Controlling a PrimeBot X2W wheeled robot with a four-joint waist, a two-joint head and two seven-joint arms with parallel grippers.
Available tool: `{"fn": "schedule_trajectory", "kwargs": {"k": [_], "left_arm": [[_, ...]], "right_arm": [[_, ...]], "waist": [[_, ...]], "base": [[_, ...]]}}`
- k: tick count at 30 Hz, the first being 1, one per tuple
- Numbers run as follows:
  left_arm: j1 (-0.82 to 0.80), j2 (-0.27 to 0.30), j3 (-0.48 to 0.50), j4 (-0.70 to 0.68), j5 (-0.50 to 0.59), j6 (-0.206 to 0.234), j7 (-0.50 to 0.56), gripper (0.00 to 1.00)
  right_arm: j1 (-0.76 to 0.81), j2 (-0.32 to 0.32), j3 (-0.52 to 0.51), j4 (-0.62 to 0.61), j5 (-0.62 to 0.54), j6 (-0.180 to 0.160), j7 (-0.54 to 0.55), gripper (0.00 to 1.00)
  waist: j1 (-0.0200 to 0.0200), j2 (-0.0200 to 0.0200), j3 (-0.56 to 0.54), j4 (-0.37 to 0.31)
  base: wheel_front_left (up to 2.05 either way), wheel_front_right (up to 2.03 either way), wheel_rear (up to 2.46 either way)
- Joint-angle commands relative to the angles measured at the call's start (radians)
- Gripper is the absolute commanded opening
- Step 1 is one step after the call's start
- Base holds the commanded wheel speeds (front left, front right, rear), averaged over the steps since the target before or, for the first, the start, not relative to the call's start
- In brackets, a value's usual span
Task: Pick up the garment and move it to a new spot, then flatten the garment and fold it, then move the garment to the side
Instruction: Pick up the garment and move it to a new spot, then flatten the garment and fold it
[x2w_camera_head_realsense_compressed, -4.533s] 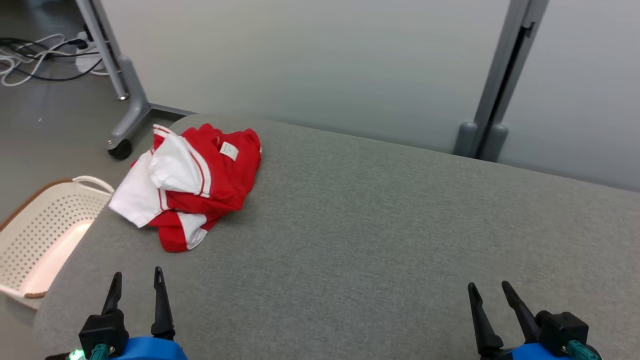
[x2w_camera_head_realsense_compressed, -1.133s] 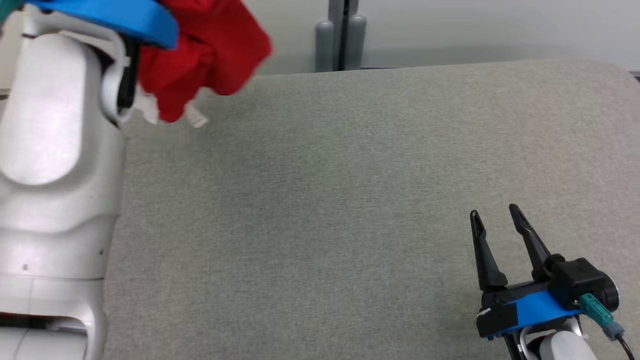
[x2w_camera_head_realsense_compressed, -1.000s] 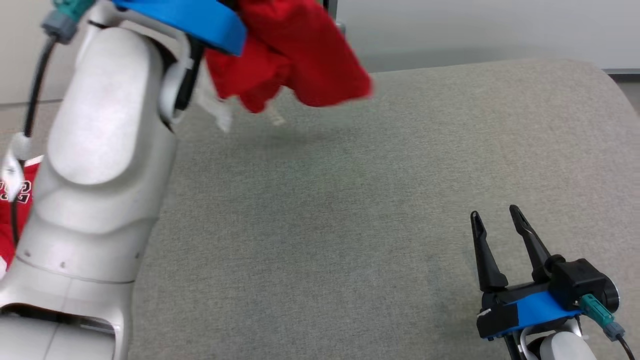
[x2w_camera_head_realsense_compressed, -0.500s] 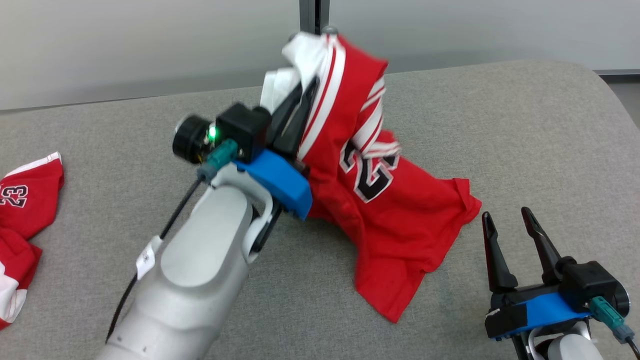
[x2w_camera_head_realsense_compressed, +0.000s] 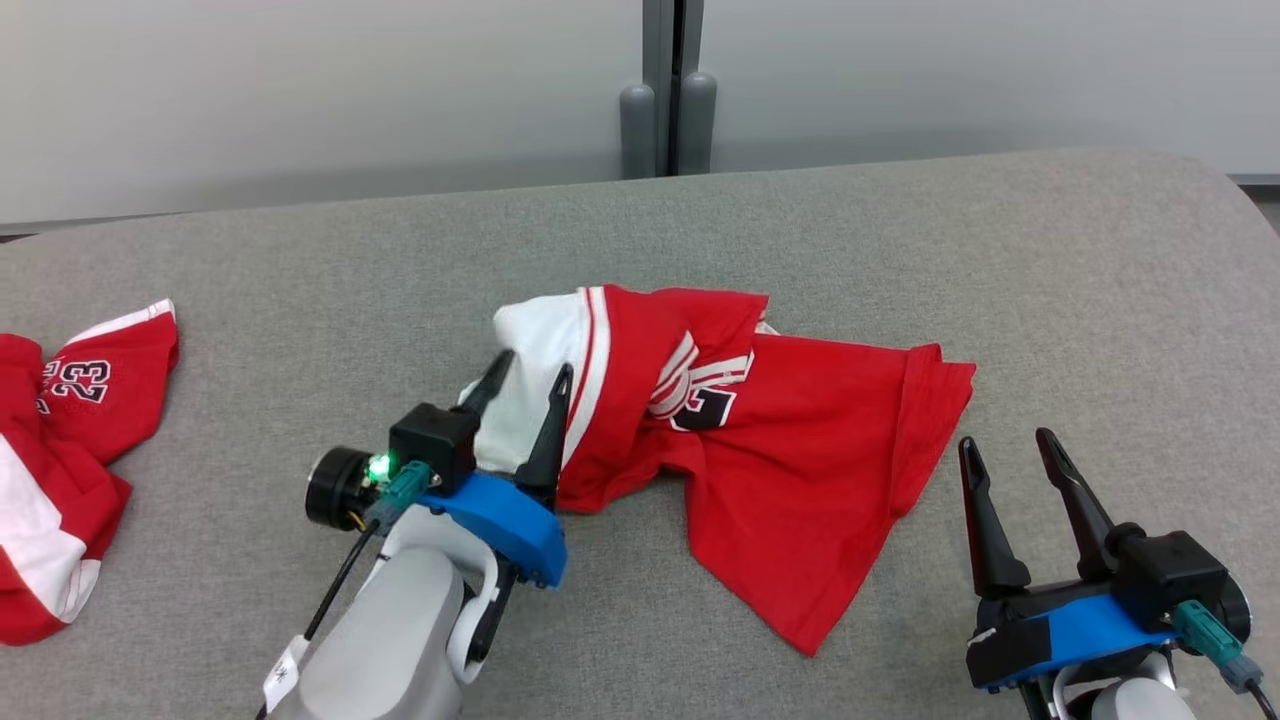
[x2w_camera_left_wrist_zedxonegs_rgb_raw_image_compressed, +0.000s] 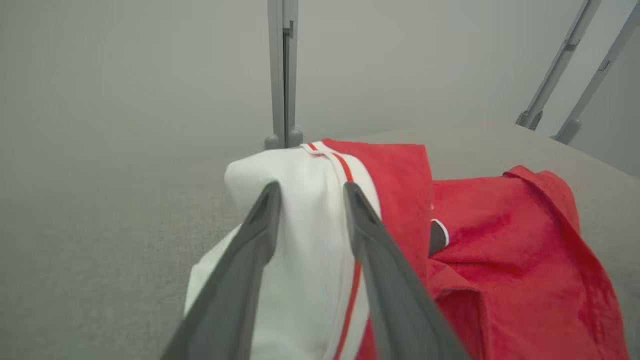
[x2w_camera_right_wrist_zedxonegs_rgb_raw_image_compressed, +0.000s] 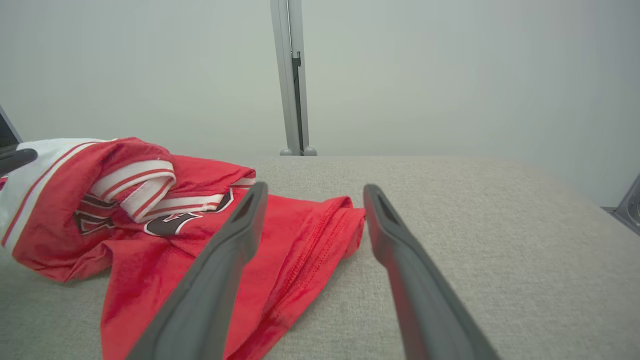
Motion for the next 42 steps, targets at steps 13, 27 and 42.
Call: {"fn": "schedule_trajectory", "kwargs": {"k": [13, 27, 42], "left_arm": [[0.259, 0.073, 0.302, -0.36, 0.148, 0.044, -0.004, 1.0], [0.506, 0.038, 0.553, -0.459, 0.246, -0.009, -0.004, 1.0], [0.547, 0.008, 0.558, -0.325, 0.322, -0.022, -0.004, 1.0]], "right_arm": [[0.054, -0.005, -0.013, 0.01, 0.005, 0.0, -0.004, 1.0], [0.1, -0.005, -0.004, 0.037, 0.012, 0.0, -0.004, 1.0], [0.137, -0.005, 0.007, 0.102, 0.014, 0.0, -0.004, 1.0]], "waist": [[0.0, 0.0001, -0.077, 0.064], [0.0, 0.0001, -0.145, 0.116], [0.0, 0.0001, -0.173, 0.103]], "base": [[0.0, 0.0, 0.0], [0.0, 0.0, 0.0], [0.0, 0.0, 0.0]]}}
